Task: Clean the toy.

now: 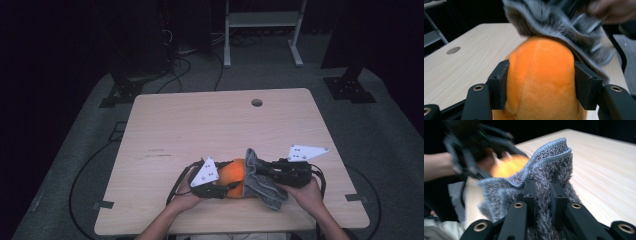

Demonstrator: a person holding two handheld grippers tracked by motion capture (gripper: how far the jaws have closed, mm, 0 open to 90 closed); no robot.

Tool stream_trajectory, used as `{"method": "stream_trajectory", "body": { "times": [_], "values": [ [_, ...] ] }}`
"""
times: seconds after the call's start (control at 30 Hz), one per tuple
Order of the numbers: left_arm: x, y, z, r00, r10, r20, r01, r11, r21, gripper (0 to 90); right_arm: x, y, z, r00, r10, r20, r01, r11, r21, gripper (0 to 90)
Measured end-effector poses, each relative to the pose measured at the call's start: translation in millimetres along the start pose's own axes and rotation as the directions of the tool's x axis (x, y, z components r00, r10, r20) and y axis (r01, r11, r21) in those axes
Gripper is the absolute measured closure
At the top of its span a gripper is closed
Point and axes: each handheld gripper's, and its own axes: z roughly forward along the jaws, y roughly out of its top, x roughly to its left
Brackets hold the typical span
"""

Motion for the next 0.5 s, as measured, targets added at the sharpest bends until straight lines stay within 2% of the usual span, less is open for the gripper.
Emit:
{"method": "stream_trajectory", "body": {
  "times": [0.07,0.1,0.13,0.2,0.27,0.3,0.33,0.37,0.4,0.43,0.47,0.5],
  "values": [
    [0.5,-0.4,0.0,1.0000,0.006,0.002,-0.006,0.9999,0.016,37.5,-7.0,-6.4,0.1,0.9983,0.056,-0.017,-0.056,0.998,0.001,77.4],
    [0.2,-0.5,0.8,1.0000,0.004,0.002,-0.004,0.9999,0.017,37.5,-5.5,-6.5,0.0,0.9985,0.054,-0.014,-0.054,0.999,-0.004,77.4],
    [0.2,-0.6,1.8,1.0000,-0.001,0.002,0.001,0.9998,0.021,37.5,-1.9,-4.3,0.3,0.9990,0.043,-0.014,-0.043,0.999,-0.010,77.4],
    [0.9,-0.8,4.0,0.9999,-0.010,-0.002,0.010,0.9997,0.023,37.2,11.5,6.6,3.2,0.9983,0.010,-0.057,-0.012,0.999,-0.051,77.4],
    [1.1,-0.5,5.8,0.9998,-0.017,0.004,0.017,0.9996,0.024,32.0,18.3,12.2,9.4,0.9980,-0.031,-0.055,0.028,0.999,-0.039,77.4],
    [2.2,-0.7,5.9,0.9996,-0.027,0.012,0.027,0.9993,0.026,32.0,18.3,12.2,9.4,0.9980,-0.031,-0.055,0.028,0.999,-0.039,77.4],
    [4.6,-1.2,5.3,0.9985,-0.047,0.028,0.046,0.9985,0.030,20.2,15.8,9.8,15.4,0.9981,-0.032,-0.052,0.032,0.999,-0.014,77.4],
    [12.5,-4.1,3.2,0.9920,-0.110,0.062,0.108,0.9934,0.040,16.2,12.1,6.5,16.7,0.9984,-0.016,-0.053,0.016,1.000,-0.008,77.5],
    [12.5,-4.1,3.2,0.9920,-0.110,0.062,0.108,0.9934,0.040,12.2,12.1,6.5,16.7,0.9984,-0.016,-0.053,0.016,1.000,-0.008,77.5],
    [17.4,-6.2,1.5,0.9881,-0.143,0.056,0.141,0.9891,0.043,12.2,8.3,2.9,17.0,0.9984,0.001,-0.057,-0.002,1.000,-0.016,77.4],
    [23.5,-9.9,1.3,0.9797,-0.181,0.087,0.177,0.9830,0.047,9.0,4.3,-1.2,14.5,0.9985,0.018,-0.051,-0.019,1.000,-0.022,77.4],
    [23.5,-9.9,1.3,0.9797,-0.181,0.087,0.177,0.9830,0.047,9.0,3.2,-1.6,12.9,0.9991,0.016,-0.040,-0.017,1.000,-0.022,77.4]
  ]
}}
